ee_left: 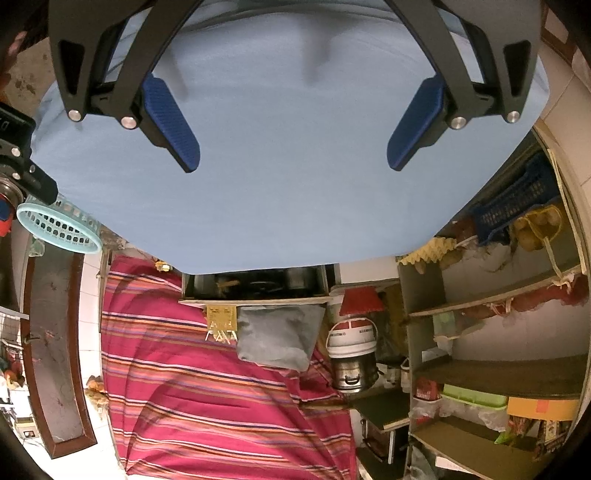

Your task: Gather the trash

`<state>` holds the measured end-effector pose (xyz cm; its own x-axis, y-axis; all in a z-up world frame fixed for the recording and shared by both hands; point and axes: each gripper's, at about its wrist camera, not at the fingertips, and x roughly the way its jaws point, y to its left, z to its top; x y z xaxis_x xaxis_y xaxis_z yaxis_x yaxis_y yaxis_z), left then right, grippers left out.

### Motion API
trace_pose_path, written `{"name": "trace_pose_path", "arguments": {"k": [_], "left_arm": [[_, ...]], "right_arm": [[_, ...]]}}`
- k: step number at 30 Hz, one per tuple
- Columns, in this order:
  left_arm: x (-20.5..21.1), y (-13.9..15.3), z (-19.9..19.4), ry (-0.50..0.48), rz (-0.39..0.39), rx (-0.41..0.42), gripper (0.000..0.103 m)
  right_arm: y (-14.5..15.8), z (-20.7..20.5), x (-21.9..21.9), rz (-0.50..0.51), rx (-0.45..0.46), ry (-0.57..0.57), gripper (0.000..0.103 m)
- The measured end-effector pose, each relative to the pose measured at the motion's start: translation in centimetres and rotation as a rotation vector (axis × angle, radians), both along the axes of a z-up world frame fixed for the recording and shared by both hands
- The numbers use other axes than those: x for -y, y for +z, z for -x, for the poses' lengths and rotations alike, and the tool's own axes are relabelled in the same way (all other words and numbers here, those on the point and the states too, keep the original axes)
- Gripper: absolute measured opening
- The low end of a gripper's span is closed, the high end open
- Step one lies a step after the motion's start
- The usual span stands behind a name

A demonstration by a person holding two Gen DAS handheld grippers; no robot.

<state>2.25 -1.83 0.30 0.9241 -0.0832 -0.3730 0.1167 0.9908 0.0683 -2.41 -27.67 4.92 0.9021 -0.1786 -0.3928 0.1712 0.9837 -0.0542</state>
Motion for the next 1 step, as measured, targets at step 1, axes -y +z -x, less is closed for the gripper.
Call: {"name": "trace_pose_path", "arguments": {"k": [1], "left_arm": [[-0.05,-0.03,-0.05,0.001,0.001,-0.002,0.099]], "right_arm": [[0.0,-0.02,-0.05,-0.001,0.0,0.0,0.099]]}}
